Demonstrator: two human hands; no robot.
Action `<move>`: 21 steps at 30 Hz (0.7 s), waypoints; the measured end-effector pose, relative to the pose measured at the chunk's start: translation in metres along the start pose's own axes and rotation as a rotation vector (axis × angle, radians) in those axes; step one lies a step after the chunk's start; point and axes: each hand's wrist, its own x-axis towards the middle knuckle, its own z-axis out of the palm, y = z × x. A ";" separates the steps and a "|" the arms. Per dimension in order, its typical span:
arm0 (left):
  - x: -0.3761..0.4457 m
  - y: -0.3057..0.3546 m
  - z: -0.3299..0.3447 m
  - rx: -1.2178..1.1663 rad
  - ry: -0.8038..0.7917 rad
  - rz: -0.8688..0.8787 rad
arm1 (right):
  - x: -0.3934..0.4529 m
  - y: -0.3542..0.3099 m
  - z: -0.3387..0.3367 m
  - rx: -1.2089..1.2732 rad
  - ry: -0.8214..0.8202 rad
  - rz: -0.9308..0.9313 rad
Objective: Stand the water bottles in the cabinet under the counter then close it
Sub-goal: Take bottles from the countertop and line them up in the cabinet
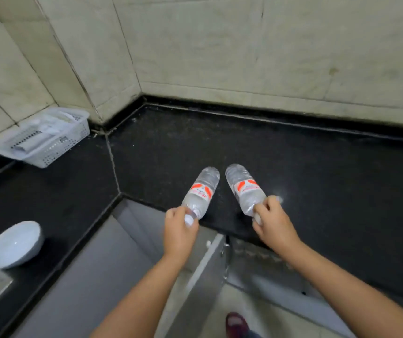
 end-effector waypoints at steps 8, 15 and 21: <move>-0.111 0.034 -0.051 0.154 -0.058 0.341 | -0.120 -0.054 -0.116 0.001 0.021 0.084; -0.174 0.037 0.000 0.273 -0.344 0.374 | -0.198 -0.029 -0.130 -0.046 -0.393 0.407; -0.214 0.019 0.087 0.400 -0.575 0.210 | -0.251 0.042 -0.089 -0.025 -0.571 0.566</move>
